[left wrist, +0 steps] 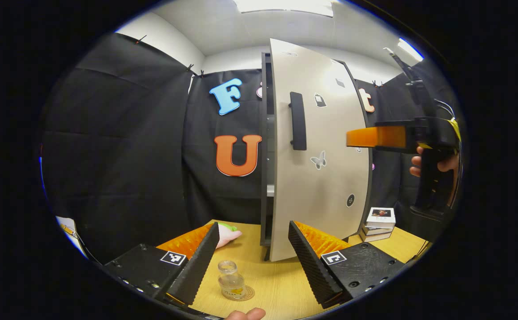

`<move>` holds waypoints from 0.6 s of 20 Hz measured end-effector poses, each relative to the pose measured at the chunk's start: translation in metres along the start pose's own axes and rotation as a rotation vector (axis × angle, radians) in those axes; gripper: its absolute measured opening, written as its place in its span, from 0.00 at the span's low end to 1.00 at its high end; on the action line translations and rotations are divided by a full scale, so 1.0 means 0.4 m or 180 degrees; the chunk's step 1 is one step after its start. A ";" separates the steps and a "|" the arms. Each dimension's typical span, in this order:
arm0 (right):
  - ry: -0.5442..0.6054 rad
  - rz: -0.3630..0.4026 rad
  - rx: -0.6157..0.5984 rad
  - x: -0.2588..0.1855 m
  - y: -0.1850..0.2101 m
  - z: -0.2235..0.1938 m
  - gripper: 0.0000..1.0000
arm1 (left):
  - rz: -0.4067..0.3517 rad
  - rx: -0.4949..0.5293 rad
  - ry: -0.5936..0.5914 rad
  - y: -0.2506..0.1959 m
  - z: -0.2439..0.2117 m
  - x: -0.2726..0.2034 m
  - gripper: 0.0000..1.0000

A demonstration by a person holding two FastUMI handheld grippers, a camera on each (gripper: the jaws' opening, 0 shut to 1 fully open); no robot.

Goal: Open the cabinet door with the right hand, grasp the bottle in the cabinet with the left hand and place it on the coaster, then close the cabinet door with the right hand.

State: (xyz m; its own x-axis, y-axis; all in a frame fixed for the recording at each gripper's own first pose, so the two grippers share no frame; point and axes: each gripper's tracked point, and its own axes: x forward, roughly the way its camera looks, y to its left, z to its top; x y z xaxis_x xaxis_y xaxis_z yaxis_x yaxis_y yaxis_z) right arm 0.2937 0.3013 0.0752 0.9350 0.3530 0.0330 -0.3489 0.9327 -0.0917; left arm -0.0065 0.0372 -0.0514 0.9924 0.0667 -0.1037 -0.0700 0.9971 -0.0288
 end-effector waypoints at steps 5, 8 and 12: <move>0.0158 -0.0458 0.0010 -0.186 -0.123 -0.066 0.99 | -0.0040 0.0038 -0.0130 -0.030 0.030 -0.026 0.94; 0.0211 -0.0779 0.0188 -0.280 -0.196 -0.109 0.99 | -0.0100 0.0031 -0.0167 -0.048 0.048 -0.046 0.94; 0.0220 -0.1229 0.0258 -0.393 -0.283 -0.170 0.99 | -0.0131 0.0048 -0.0247 -0.067 0.072 -0.055 0.94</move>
State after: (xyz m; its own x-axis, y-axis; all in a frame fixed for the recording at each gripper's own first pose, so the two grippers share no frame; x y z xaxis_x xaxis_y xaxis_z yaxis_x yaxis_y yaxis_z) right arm 0.1905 0.1351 0.0126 0.9995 -0.0278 -0.0176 0.0277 0.9996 -0.0067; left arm -0.0235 0.0102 -0.0199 0.9993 0.0277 -0.0253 -0.0281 0.9995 -0.0163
